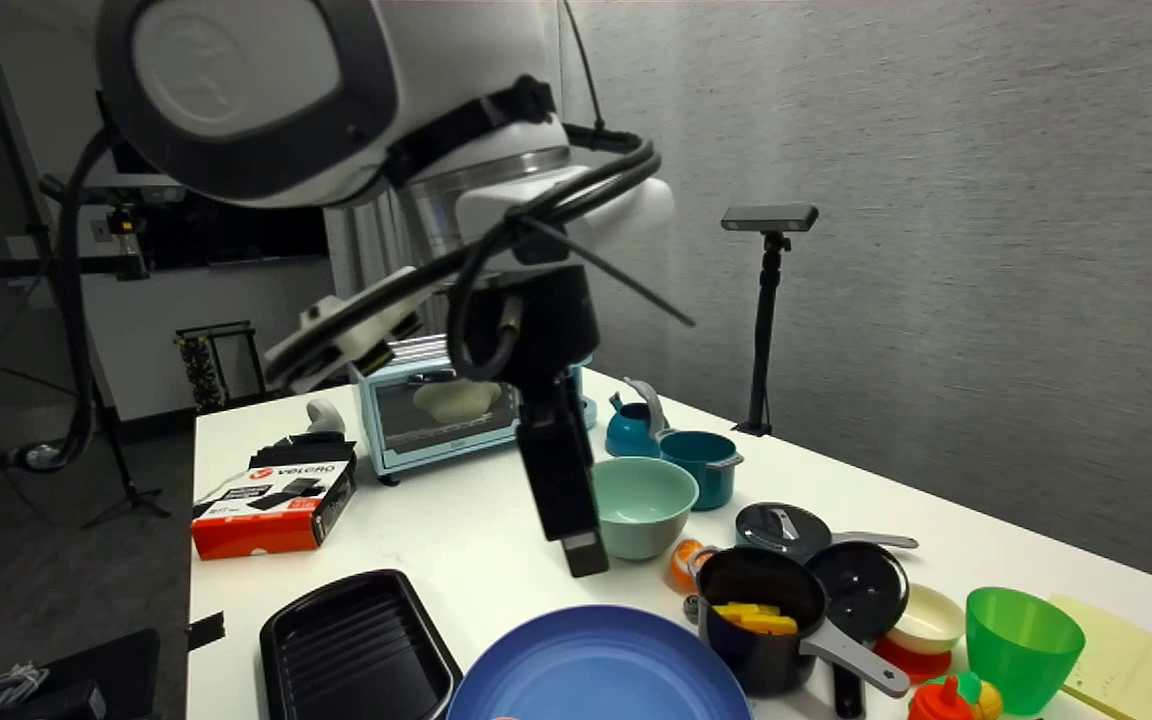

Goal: Put the pineapple on the plate

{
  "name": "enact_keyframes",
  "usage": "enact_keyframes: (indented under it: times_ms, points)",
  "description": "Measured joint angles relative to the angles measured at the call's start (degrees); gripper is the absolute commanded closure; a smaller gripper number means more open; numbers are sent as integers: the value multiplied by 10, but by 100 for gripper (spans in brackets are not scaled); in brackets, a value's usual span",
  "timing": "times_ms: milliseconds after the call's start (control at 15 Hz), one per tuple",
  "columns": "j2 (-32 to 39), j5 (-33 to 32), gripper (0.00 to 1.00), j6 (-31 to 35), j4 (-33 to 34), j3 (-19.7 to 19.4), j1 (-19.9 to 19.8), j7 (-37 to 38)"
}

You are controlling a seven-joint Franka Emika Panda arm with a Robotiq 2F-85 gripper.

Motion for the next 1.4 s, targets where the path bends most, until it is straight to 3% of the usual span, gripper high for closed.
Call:
enact_keyframes:
  times_ms: [333,533,1400]
  points:
    - [115,0,0,37,115,-10,-11,115]
    - [157,34,0,26,164,-12,-16,130]
    - [164,52,0,19,173,-12,-17,134]
